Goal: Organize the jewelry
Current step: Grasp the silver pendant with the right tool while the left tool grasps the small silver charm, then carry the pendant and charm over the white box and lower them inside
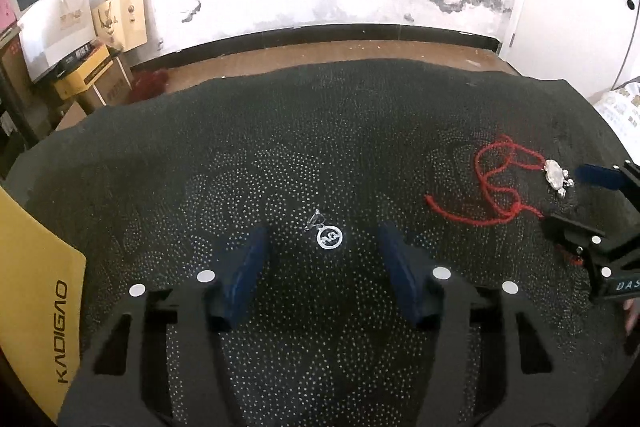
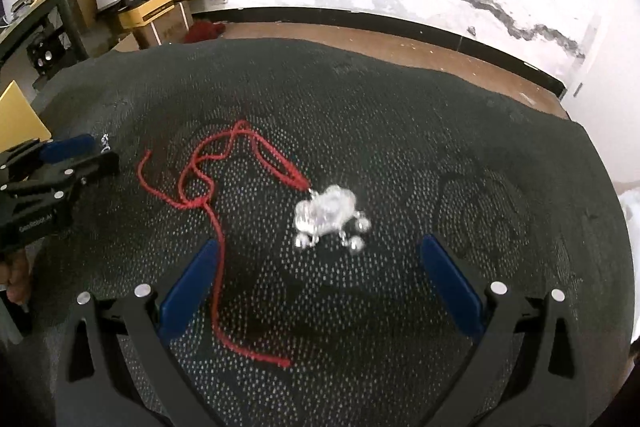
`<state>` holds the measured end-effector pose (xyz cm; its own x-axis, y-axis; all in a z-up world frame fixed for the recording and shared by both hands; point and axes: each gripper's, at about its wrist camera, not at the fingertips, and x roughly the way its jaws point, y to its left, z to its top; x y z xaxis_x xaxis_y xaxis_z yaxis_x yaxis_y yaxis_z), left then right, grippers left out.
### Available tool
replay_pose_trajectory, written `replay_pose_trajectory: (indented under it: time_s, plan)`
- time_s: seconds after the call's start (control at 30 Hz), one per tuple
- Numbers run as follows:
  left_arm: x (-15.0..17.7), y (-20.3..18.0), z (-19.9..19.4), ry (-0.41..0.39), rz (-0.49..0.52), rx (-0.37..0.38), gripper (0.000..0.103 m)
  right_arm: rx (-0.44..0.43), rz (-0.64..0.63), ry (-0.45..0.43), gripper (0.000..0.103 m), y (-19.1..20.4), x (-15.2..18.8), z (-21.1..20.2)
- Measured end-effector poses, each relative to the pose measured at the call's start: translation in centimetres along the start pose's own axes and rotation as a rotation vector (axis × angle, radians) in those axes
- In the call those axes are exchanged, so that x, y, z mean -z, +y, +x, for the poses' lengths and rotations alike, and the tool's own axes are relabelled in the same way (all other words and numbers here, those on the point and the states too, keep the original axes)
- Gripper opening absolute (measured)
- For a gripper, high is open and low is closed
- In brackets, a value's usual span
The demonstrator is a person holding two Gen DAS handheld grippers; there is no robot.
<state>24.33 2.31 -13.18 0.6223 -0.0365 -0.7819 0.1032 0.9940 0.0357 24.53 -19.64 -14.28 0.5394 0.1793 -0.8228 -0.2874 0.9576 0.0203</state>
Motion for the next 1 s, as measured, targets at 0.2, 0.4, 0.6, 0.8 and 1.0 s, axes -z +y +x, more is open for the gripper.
replay_pose_trajectory:
  time_s: [0.2,0.4,0.6,0.8,1.0]
  plan:
    - [-0.1,-0.9,-0.1,-0.006,0.017,-0.009,0.039,-0.028,-0.033,-0.019,0.083,-0.1,-0.6,-0.1]
    - [-0.3,-1.0,0.0,-0.009,0.018,-0.008,0.026,-0.051,-0.062,-0.03,0.044,0.7,-0.9,-0.5]
    - [-0.4,-0.5,-0.1,-0.008,-0.001,-0.029,0.012,-0.049,-0.085,-0.039,0.031,1.5,-0.9,-0.7]
    - [-0.5,-0.8,-0.3,-0.007,0.016,-0.025,0.012,-0.048,-0.081,-0.051,0.03,2.1,-0.7,-1.1]
    - [-1.1,-0.9,-2.0,-0.03,0.011,-0.028,0.012,-0.063,-0.07,-0.071,0.03,2.4,-1.1,-2.6]
